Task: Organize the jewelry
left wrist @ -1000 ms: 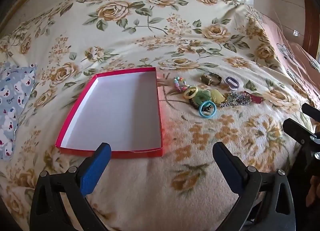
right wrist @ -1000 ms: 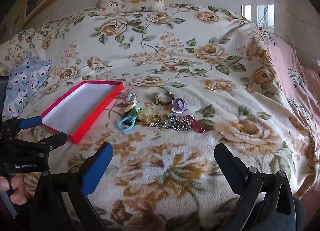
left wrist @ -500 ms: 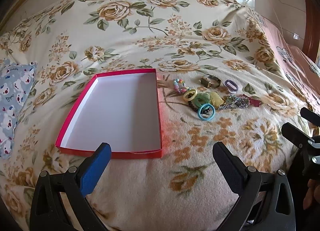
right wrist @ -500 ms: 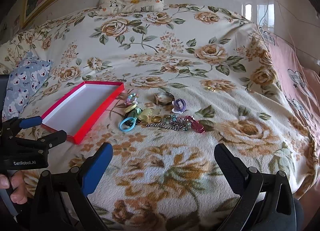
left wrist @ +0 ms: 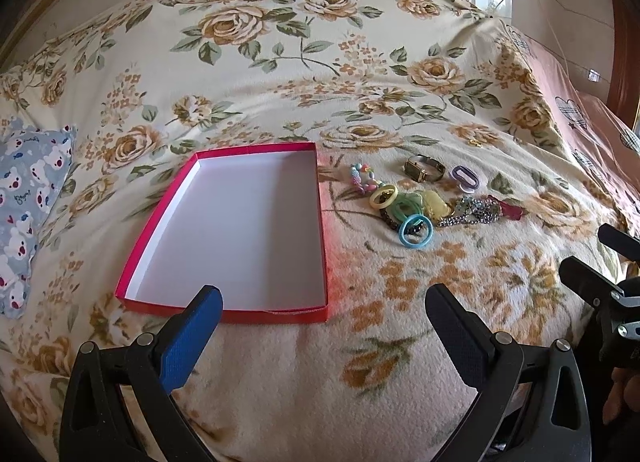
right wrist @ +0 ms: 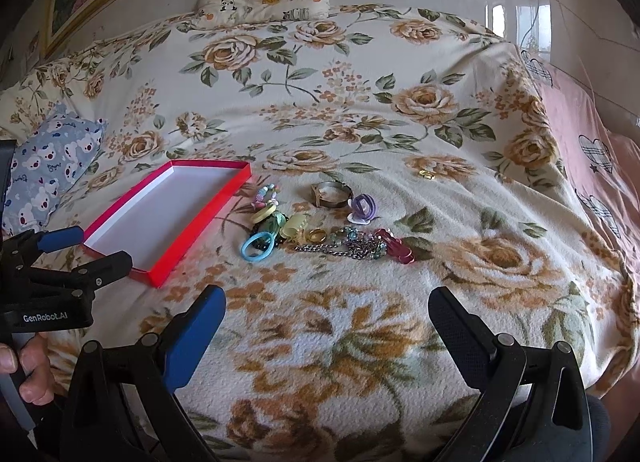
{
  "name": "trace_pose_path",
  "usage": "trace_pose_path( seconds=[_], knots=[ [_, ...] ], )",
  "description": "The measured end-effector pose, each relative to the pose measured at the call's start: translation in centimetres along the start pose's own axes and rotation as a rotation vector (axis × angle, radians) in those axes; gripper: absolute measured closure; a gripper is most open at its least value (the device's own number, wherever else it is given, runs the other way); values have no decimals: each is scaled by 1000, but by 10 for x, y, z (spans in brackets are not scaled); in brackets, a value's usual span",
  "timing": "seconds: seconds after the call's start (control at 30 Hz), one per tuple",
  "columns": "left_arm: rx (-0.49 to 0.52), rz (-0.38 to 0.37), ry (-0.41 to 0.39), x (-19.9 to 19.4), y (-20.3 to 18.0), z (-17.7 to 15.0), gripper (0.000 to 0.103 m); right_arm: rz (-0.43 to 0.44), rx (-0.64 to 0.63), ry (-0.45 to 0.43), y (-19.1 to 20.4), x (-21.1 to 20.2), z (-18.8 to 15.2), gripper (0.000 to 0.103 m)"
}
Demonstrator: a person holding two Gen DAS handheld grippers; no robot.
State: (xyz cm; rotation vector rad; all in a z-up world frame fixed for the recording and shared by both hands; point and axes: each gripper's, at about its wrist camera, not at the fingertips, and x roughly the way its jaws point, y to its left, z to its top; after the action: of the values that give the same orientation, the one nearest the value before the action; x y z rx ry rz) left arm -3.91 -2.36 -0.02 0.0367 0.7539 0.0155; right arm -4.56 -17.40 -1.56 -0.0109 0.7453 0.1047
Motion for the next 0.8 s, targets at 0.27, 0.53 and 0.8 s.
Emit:
trace_pose_path(
  seconds=[0.27, 0.53, 0.8],
  knots=[
    [1, -1, 0, 1, -1, -1, 1, 6, 1, 3, 0, 0, 1, 1],
    [-1, -2, 4, 2, -1, 1, 1, 13, 13, 6, -3, -2, 3, 1],
    [-3, -3, 5, 4, -1, 2, 1, 16, 14, 8, -4, -2, 4, 1]
  ],
)
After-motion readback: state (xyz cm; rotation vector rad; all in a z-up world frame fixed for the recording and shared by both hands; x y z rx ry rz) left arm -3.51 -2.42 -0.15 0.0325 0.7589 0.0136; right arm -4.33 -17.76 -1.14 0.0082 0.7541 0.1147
